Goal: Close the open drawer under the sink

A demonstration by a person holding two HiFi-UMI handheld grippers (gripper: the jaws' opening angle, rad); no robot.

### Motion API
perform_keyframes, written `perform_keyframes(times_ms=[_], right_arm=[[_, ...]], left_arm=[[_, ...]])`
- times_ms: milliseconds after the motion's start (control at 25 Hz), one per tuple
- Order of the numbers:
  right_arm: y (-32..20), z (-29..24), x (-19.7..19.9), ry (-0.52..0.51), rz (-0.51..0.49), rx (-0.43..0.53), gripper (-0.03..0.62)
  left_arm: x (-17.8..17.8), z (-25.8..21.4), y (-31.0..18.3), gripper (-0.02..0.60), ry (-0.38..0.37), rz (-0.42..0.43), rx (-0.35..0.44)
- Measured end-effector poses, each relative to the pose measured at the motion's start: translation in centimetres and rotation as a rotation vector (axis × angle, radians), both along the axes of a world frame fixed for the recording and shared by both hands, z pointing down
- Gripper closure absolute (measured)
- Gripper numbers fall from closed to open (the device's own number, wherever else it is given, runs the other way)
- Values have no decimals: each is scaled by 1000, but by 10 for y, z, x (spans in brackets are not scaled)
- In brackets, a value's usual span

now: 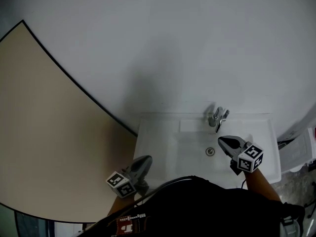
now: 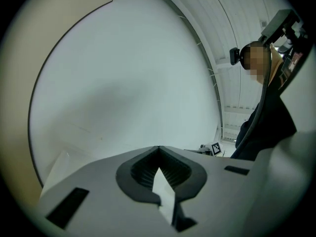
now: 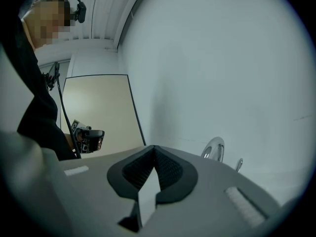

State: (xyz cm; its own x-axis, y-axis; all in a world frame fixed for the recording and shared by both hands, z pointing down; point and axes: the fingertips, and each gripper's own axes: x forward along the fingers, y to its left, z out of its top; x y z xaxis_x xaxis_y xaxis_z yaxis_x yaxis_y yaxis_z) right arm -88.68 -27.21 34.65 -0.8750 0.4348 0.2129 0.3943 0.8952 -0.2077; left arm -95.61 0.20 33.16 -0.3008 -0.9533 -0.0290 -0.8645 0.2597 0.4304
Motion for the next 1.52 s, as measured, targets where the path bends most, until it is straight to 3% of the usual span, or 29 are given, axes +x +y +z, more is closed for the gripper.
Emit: perform_keyframes(times_ms=[120, 320, 600, 720, 1040, 1200, 1520], right_arm=[[2, 0, -7, 6, 38, -1, 592], [12, -9, -5, 23, 151, -13, 592], [13, -1, 37, 92, 389, -5, 592], [15, 5, 65, 112, 469, 4, 592], [-10, 0, 174, 83, 689, -15, 592], [-32, 1, 229, 47, 752, -22, 592], [-85, 9, 357, 43, 805, 27, 592]], left_arm=[[-11, 4, 6, 581, 7, 15, -13], [-34, -1, 6, 581, 23, 122, 6], [-51, 10, -21, 581, 63, 338, 25], [-45, 27, -35, 581, 67, 424, -6], [22, 21, -89, 581, 29, 635, -30], [63, 16, -115, 581, 5, 679, -28], [164, 9, -179, 581, -39, 690, -21]])
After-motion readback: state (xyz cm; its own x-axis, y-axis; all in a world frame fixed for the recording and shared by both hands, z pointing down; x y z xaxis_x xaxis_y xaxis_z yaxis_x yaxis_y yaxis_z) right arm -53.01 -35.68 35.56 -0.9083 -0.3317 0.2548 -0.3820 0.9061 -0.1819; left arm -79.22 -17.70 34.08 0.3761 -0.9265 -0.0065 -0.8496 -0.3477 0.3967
